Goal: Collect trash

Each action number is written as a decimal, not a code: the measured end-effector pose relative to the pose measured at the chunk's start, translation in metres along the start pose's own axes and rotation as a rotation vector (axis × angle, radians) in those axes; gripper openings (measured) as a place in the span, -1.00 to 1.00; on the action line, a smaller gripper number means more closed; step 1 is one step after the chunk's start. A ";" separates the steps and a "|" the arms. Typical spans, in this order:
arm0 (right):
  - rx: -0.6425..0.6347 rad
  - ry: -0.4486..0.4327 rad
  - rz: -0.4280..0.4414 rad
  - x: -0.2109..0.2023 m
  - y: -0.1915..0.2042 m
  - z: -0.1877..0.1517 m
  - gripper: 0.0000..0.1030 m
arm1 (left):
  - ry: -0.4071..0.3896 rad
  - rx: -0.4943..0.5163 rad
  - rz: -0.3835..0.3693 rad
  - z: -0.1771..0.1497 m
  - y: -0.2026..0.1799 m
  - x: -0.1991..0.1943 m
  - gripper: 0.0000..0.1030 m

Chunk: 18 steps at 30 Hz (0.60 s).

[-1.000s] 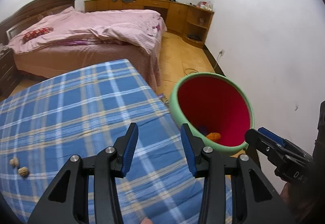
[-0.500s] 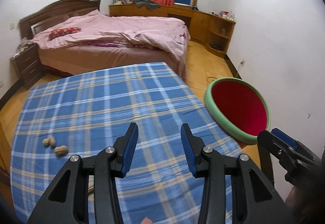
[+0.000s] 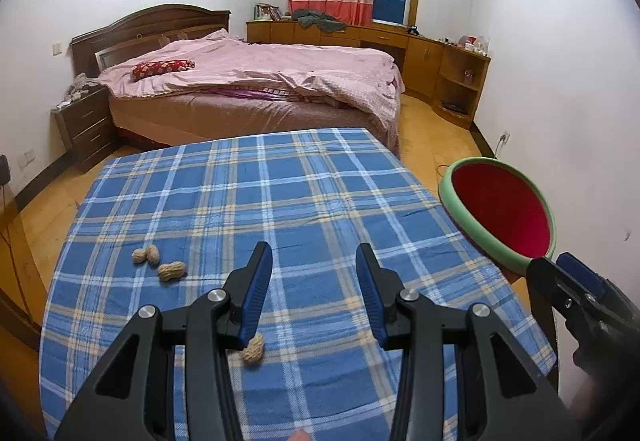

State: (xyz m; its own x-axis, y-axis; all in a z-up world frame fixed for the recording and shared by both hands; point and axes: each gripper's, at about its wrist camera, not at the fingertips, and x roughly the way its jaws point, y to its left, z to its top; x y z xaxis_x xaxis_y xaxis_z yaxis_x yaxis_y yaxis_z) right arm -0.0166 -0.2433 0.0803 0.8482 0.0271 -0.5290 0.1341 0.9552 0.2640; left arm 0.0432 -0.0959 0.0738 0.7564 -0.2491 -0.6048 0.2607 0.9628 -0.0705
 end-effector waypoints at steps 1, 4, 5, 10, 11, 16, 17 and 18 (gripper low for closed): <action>-0.004 -0.001 -0.002 0.000 0.001 -0.002 0.62 | -0.004 -0.003 0.006 -0.002 0.001 0.000 -0.16; -0.014 -0.006 -0.008 0.000 0.005 -0.006 0.71 | -0.013 -0.004 0.020 -0.005 0.003 -0.001 -0.16; -0.018 -0.005 -0.012 0.000 0.006 -0.007 0.71 | -0.016 -0.006 0.025 -0.006 0.004 -0.001 -0.16; -0.018 0.002 -0.018 0.001 0.008 -0.012 0.71 | -0.024 -0.010 0.040 -0.010 0.006 -0.002 -0.15; -0.017 0.004 -0.018 0.001 0.008 -0.013 0.71 | -0.024 -0.014 0.041 -0.010 0.006 -0.002 -0.15; -0.018 0.010 -0.019 0.002 0.010 -0.016 0.71 | -0.026 -0.026 0.050 -0.012 0.009 -0.002 -0.15; -0.018 0.011 -0.019 0.002 0.009 -0.016 0.71 | -0.026 -0.027 0.052 -0.012 0.010 -0.002 -0.15; -0.017 0.012 -0.019 0.002 0.010 -0.017 0.71 | -0.026 -0.028 0.053 -0.013 0.010 -0.001 -0.15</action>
State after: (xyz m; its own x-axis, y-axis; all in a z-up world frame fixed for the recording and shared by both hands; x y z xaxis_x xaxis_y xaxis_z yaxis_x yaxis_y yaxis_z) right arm -0.0224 -0.2291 0.0680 0.8394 0.0124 -0.5434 0.1410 0.9605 0.2398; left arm 0.0370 -0.0844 0.0639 0.7843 -0.1998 -0.5873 0.2031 0.9772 -0.0613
